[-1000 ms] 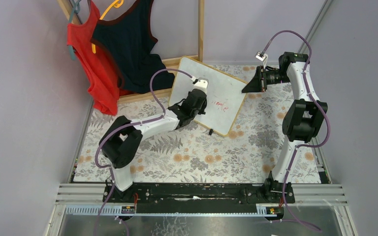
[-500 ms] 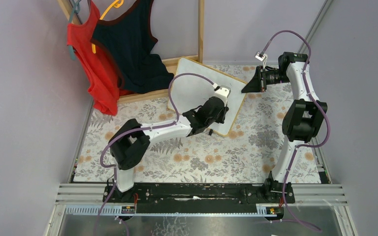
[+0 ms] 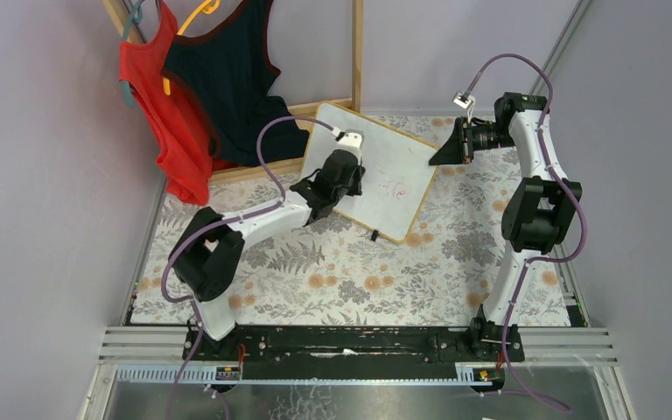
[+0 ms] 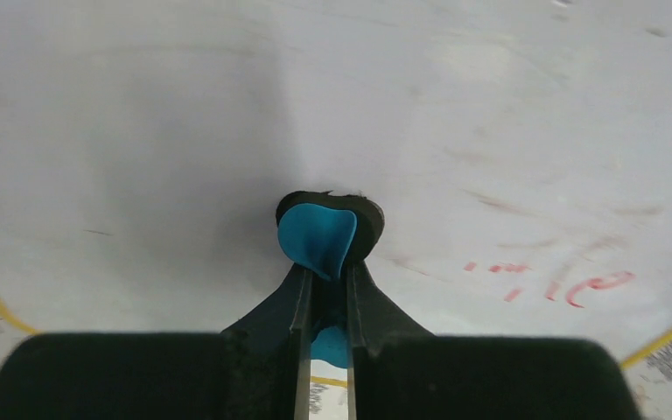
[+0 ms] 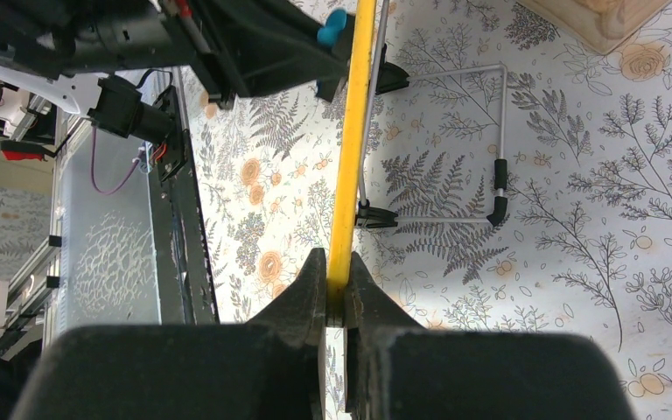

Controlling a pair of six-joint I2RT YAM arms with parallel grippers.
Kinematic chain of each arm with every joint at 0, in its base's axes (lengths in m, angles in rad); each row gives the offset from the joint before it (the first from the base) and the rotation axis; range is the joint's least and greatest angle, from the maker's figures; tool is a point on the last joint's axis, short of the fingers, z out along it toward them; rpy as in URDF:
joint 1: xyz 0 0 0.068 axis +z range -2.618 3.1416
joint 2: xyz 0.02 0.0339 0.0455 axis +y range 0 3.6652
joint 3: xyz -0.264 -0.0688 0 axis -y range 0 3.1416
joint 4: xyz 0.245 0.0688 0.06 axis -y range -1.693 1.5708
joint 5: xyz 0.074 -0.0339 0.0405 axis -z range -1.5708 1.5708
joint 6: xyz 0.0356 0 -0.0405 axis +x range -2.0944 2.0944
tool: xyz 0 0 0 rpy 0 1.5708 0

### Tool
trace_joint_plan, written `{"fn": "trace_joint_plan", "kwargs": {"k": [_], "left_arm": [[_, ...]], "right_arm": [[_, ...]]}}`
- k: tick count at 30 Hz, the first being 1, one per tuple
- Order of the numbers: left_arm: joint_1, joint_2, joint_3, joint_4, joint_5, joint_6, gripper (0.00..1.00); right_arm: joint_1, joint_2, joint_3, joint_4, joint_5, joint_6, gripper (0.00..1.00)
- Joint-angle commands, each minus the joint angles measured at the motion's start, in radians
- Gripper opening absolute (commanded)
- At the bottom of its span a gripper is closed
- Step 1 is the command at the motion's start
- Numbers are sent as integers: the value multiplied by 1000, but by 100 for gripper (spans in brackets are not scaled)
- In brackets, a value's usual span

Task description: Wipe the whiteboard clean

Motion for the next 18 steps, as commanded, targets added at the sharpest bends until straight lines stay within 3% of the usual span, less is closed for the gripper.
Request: {"fn": "trace_joint_plan", "kwargs": {"k": [1,6,18], "left_arm": [[26,-31,-11,26,-50,46,0],[-3,11,32,26,9,8,0],[-212,160,182,11,8,-17,0]], "right_arm": [[41,17,-9,-74,48,-42,0],[41,19,-6,-73,50,-39,0],[41,15,-8,-73,50,-39,0]]}}
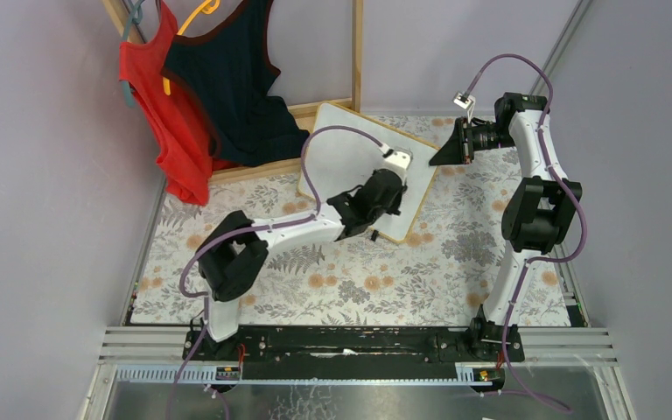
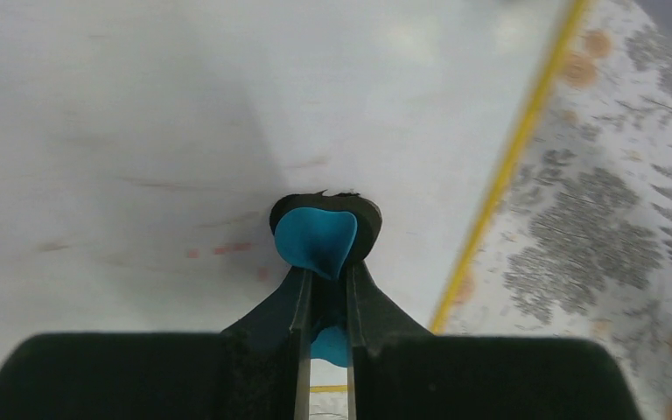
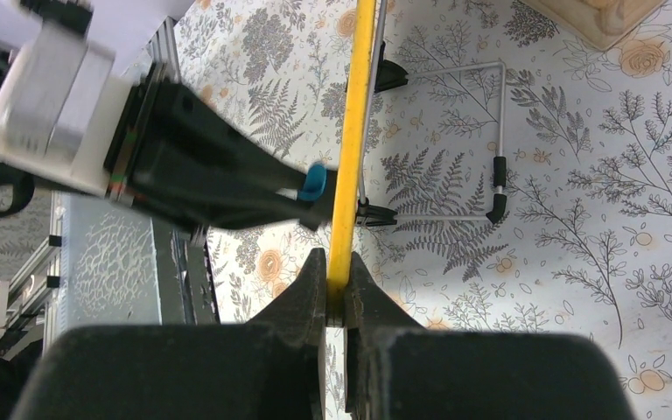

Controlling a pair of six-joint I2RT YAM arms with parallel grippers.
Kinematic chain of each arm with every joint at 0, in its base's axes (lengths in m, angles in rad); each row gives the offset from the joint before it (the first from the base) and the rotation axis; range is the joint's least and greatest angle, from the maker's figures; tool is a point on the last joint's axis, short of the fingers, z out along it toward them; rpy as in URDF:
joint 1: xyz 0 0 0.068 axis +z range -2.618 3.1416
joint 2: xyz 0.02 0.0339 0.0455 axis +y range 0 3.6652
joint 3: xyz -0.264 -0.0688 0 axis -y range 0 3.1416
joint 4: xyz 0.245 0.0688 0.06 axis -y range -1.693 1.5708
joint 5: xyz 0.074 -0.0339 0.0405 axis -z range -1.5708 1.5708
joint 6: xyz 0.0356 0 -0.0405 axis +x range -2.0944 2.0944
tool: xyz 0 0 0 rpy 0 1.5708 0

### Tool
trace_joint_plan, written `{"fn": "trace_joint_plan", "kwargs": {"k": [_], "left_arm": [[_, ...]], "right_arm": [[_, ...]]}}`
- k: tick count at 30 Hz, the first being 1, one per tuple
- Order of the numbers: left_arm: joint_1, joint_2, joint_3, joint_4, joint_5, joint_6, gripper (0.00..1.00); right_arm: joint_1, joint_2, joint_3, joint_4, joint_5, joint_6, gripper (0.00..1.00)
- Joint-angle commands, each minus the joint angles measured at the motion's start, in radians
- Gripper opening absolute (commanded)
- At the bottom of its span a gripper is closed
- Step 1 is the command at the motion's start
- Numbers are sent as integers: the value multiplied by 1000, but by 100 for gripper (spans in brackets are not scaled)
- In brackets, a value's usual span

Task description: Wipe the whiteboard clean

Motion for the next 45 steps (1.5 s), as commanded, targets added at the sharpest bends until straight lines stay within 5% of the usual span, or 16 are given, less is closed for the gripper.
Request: {"fn": "trace_joint_plan", "kwargs": {"k": [1,9,27,45], "left_arm": [[-50,64,60,27,58,-29,0],[-61,59,57,-2,-17,15,0],[124,-84,-117,13,-87,69,0],[-69,35,-6,13,-40,18,0]], "right_arm": [[41,15,-8,-69,46,-41,0],[41,17,-9,-69,46,-42,0],[41,17,-9,-69,45,-43,0],[43,20,-5,-69,45,-38,0]]}}
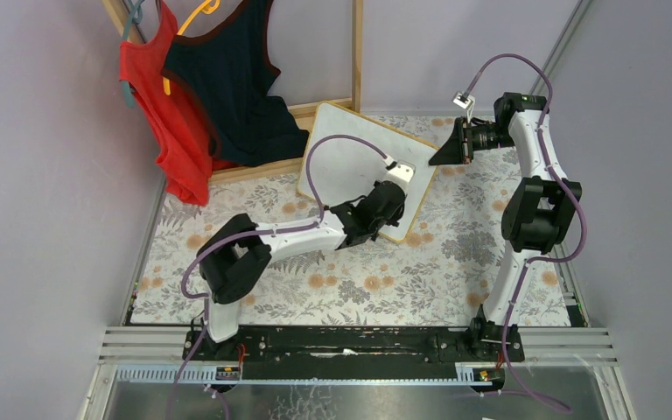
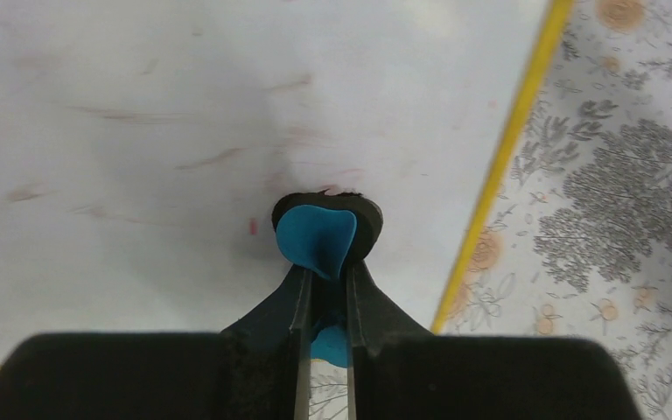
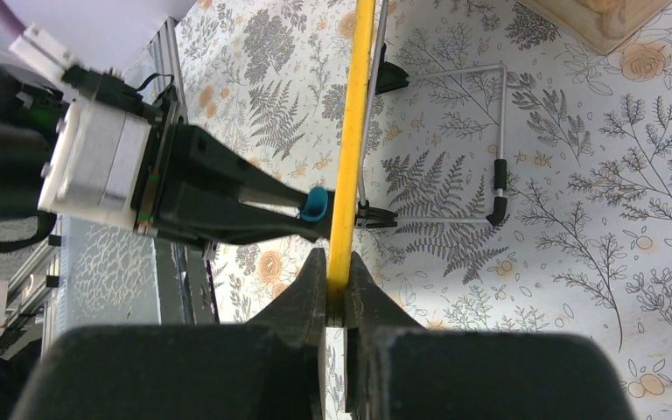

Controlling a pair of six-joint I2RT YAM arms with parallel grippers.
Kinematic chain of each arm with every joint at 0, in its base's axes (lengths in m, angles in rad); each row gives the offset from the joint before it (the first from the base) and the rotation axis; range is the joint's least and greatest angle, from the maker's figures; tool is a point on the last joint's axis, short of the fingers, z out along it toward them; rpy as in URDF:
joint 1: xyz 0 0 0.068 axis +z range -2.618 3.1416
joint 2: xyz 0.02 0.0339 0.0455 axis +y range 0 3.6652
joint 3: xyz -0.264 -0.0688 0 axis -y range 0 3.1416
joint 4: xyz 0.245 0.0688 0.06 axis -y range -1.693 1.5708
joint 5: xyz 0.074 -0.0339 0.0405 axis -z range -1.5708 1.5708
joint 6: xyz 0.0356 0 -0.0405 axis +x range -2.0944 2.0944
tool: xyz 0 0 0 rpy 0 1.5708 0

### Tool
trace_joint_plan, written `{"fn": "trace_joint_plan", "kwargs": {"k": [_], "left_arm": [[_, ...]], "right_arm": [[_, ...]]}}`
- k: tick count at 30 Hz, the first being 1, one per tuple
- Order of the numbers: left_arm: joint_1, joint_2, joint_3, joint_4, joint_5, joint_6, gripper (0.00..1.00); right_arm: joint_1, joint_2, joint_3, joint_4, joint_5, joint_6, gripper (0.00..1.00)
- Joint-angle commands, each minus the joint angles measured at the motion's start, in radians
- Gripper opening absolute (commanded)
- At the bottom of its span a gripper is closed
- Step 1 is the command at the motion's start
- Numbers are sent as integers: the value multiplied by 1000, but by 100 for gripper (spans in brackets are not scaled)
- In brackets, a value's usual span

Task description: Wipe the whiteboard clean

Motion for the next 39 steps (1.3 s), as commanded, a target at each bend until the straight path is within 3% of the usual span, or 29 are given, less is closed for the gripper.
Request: {"fn": "trace_joint_plan", "kwargs": {"k": [1,6,14,20,24,39], "left_arm": [[-23,35,48,15,21,-12,0],[-5,20,27,8,-44,28,0],[162,-88,-121,40,-17,21,0],[236,-113,-137,42,-8,31,0],[226,-98,-99,38,31,19,0],[-21,72,151,12,56,2,0]], "right_arm": [[41,20,-7,-72,50,-36,0],[41,19,-8,-73,54,-36,0],[41,22,-11,-72,52,-38,0],[41,23,-8,-73,52,-38,0],[41,24,-10,-73,53,-38,0],[41,30,-3,-73,56,-32,0]]}}
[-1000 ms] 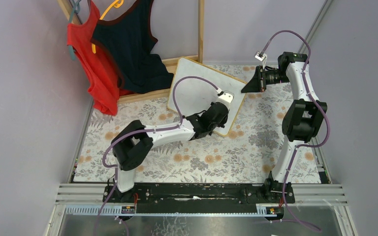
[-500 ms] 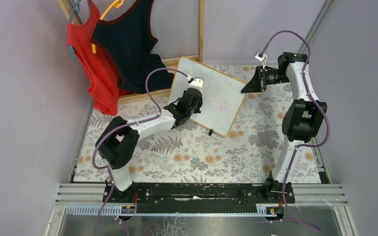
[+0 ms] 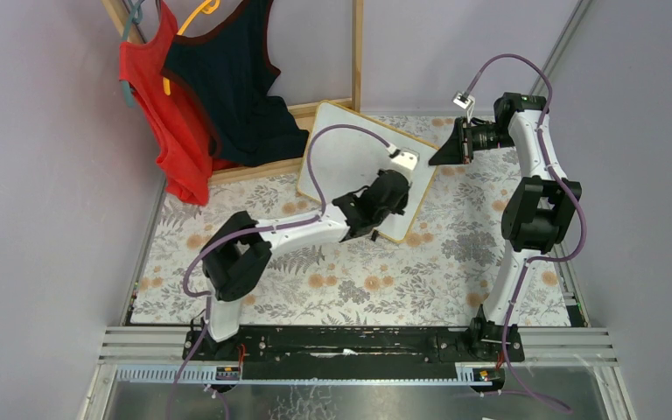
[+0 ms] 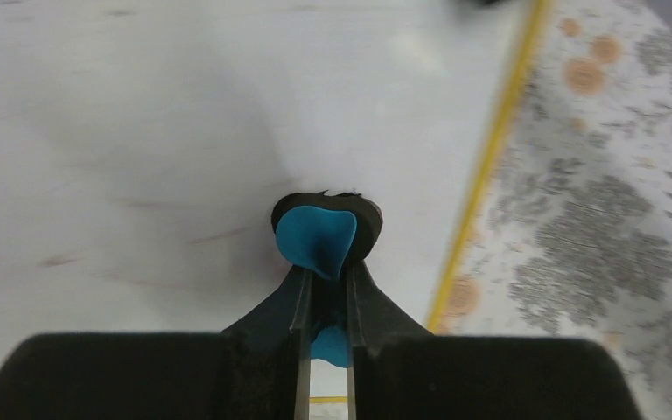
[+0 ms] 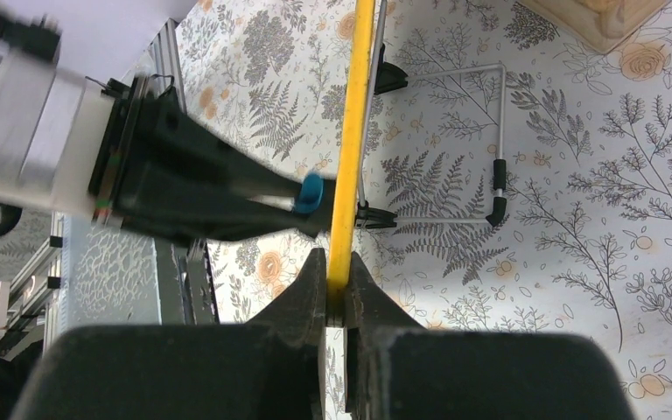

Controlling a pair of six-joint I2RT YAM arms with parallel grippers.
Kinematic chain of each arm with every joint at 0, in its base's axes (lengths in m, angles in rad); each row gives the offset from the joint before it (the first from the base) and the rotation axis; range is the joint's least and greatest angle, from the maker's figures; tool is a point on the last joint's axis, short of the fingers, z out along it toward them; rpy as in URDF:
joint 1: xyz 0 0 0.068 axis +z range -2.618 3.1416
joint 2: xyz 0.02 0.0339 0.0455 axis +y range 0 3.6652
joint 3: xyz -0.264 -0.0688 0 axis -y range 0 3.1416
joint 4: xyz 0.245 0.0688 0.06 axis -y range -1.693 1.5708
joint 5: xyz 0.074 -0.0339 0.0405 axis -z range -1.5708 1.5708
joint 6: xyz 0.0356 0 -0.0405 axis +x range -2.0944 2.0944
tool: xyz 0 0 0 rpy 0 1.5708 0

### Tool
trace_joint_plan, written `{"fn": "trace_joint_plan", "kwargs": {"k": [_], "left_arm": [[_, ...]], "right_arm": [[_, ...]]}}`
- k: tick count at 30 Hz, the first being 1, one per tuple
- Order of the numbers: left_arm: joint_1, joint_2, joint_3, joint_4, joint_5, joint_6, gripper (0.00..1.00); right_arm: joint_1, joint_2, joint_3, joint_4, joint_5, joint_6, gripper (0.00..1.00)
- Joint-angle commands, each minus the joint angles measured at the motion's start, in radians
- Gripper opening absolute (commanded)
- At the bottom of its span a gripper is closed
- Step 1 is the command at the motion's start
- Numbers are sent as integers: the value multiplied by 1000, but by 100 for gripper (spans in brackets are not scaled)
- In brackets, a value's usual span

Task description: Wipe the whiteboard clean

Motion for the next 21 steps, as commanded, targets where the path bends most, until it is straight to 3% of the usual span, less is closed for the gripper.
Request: {"fn": "trace_joint_plan", "kwargs": {"k": [1,9,21], "left_arm": [[-45,59,73,22,61,-13,0],[-36,34,48,21,5,17,0],[106,-96,-79,-4,-19,33,0]], "right_arm": [[41,27,-2,-75,56,-37,0],[41,27,-3,-75,57,-35,0],[41,33,6,-75,62,-27,0]]}}
